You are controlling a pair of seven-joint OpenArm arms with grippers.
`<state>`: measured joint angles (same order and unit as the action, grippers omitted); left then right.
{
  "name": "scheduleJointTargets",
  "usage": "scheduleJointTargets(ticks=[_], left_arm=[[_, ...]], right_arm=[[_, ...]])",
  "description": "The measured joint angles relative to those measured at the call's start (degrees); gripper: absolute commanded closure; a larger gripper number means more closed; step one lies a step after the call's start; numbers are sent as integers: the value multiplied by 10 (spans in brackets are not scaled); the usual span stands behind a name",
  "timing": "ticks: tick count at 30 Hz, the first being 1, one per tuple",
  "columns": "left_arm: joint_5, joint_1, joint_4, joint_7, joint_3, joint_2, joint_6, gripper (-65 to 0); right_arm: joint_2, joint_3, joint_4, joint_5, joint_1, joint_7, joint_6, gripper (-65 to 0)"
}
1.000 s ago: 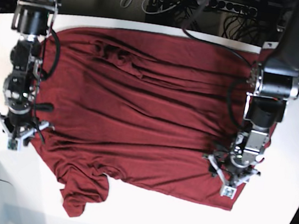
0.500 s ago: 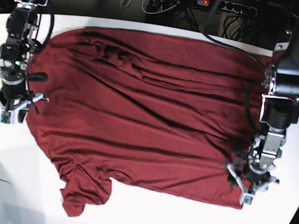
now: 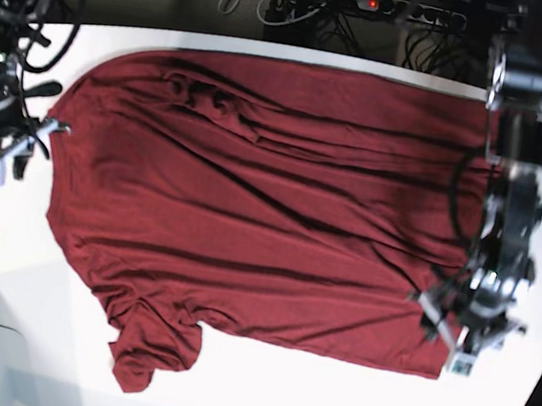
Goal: Layout the t-shirt on the table in an organized manner, then fold the t-shirt properly
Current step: 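Grasp the shirt edge with both grippers and drag it toward the table edge, then release and regrasp the shirt edge with the right gripper further inward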
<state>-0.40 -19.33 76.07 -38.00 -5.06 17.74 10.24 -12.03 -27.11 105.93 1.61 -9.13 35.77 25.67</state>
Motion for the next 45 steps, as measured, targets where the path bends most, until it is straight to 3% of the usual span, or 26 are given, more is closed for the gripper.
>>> scheduleJointTargets(ticks=[4,7,10,13,15,18,21,23,32,45], left_arm=[[-24,136,159,-61,-70,17,-11,-338],[-48,228,270,-83,-119,7,0,-346],[-43,313,333,-117,-155,6,-2,-435],[-41,386,348,-119,-169,4,-3,-578],[-38,418,348,-106,-172,-5,24,-634],[-40,435,341,-53,-176,-19,62,-631],[-37,436,317,-43,-205,-44,74,-630],[-35,438,300,-47,-230,-58,78,-630],[-33,448,224,-42,-324,-87,158,-630],[-48,426,169,-18,-339,-82,172,-625]], right_arm=[[-2,-52,42,10,-58,47,32,-290],[31,-80,76,-6,-96,35,95,-339],[63,-103,85,4,-124,39,119,-353],[88,-103,85,6,-141,39,127,-353],[113,-99,85,2,-150,36,133,-352],[144,-97,85,1,-164,38,141,-352],[158,-97,85,1,-173,39,142,-352],[162,-97,85,1,-174,39,141,-352],[163,-100,85,1,-187,35,142,-352],[179,-99,85,3,-192,10,142,-352]])
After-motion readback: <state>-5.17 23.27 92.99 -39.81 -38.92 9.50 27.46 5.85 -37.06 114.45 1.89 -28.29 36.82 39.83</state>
